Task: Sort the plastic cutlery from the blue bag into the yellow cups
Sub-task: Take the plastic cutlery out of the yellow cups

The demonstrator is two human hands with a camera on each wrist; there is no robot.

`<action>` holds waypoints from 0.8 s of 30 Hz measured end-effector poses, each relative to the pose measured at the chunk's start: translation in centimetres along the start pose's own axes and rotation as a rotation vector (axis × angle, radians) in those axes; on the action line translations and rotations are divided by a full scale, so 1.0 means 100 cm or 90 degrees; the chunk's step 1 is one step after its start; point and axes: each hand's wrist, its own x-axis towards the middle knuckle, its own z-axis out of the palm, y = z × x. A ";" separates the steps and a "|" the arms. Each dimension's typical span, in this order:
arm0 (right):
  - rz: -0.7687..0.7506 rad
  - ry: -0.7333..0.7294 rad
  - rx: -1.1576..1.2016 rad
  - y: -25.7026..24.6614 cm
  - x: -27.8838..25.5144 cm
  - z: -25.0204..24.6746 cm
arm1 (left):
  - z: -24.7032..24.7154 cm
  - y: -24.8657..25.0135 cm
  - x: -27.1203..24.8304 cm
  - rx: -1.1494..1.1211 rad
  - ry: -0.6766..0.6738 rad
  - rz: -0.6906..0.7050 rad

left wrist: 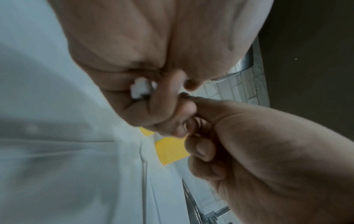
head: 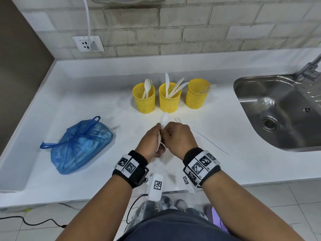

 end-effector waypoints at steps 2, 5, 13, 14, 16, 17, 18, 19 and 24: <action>0.003 0.002 -0.022 0.009 -0.002 -0.008 | 0.000 -0.002 0.000 0.056 0.017 -0.011; 0.025 0.014 -0.072 0.032 0.000 -0.027 | -0.006 -0.008 0.001 0.214 0.094 0.028; 0.108 0.008 -0.245 0.115 0.009 -0.056 | -0.004 -0.039 0.007 0.537 0.178 0.059; 0.113 0.007 -0.276 0.123 0.009 -0.056 | -0.001 -0.042 0.008 0.555 0.176 0.059; 0.129 0.011 -0.328 0.136 0.007 -0.055 | 0.004 -0.048 0.010 0.603 0.170 0.064; 0.136 0.014 -0.350 0.140 0.006 -0.053 | 0.006 -0.050 0.011 0.633 0.166 0.069; 0.140 0.014 -0.370 0.143 0.006 -0.052 | 0.007 -0.050 0.012 0.658 0.163 0.073; 0.142 0.010 -0.387 0.146 0.005 -0.050 | 0.009 -0.051 0.012 0.673 0.165 0.074; 0.114 0.000 -0.421 0.154 0.008 -0.045 | 0.016 -0.044 0.014 0.708 0.179 0.054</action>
